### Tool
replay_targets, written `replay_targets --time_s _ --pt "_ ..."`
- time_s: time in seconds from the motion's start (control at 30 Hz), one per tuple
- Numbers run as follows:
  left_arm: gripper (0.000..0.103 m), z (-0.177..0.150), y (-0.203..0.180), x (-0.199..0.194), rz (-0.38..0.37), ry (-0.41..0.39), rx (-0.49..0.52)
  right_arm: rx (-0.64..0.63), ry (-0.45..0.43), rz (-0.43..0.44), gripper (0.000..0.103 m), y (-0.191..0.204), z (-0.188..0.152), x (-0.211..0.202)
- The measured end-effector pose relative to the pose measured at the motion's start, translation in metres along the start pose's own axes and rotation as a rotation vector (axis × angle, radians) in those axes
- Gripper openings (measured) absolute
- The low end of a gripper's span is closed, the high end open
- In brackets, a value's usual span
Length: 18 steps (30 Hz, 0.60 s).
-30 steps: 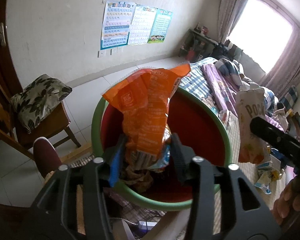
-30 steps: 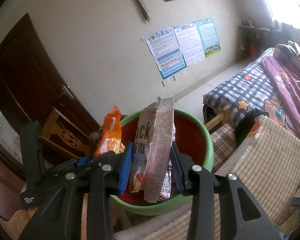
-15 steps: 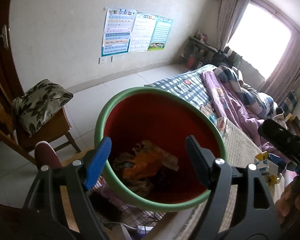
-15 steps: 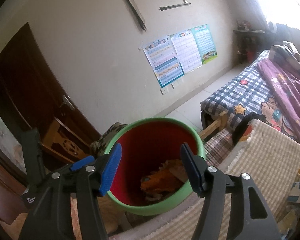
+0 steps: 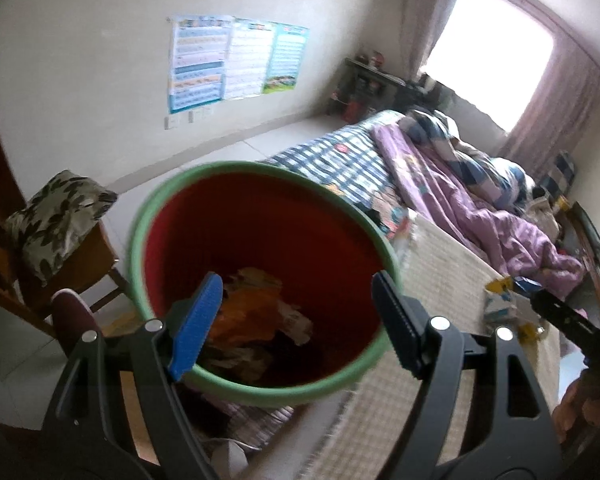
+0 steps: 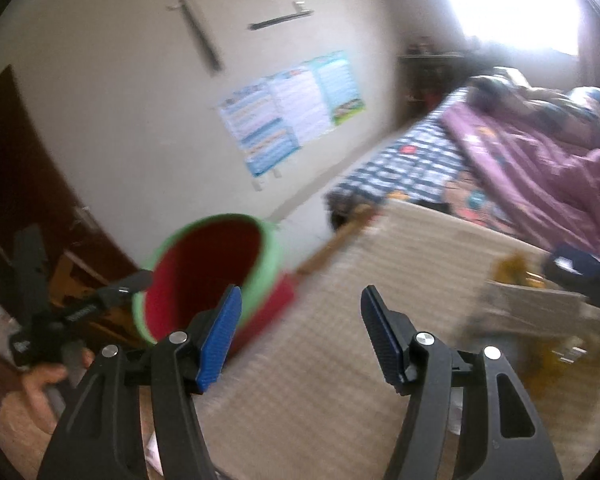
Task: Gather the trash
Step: 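Move both open grippers back toward the pile of wrappers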
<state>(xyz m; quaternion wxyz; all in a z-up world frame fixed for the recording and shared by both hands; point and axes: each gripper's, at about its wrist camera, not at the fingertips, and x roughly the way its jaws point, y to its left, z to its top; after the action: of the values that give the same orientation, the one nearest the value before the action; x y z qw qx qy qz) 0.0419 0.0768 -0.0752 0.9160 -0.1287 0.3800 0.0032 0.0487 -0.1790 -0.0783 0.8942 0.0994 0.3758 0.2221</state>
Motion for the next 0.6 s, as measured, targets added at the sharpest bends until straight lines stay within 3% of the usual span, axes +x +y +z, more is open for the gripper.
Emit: replay_targets --time_s 0.13,0.33,0.47,0.6 --pt "0.074 -0.007 -0.042 0.01 -0.075 0.043 0.075 0.059 -0.018 -0.128 0.061 -0.053 -0.009 -0.027" --pt "0.078 -0.029 -0.136 0.035 -0.268 0.143 0.244 0.128 -0.059 -0.302 0.061 -0.133 -0.014 -0.065" --pt "0.078 -0.049 -0.2 0.06 -0.372 0.206 0.351 0.171 -0.066 -0.341 0.062 -0.177 -0.009 -0.074" --pt "0.078 -0.068 -0.235 0.087 -0.418 0.278 0.414 0.208 -0.049 -0.334 0.062 -0.208 -0.002 -0.07"
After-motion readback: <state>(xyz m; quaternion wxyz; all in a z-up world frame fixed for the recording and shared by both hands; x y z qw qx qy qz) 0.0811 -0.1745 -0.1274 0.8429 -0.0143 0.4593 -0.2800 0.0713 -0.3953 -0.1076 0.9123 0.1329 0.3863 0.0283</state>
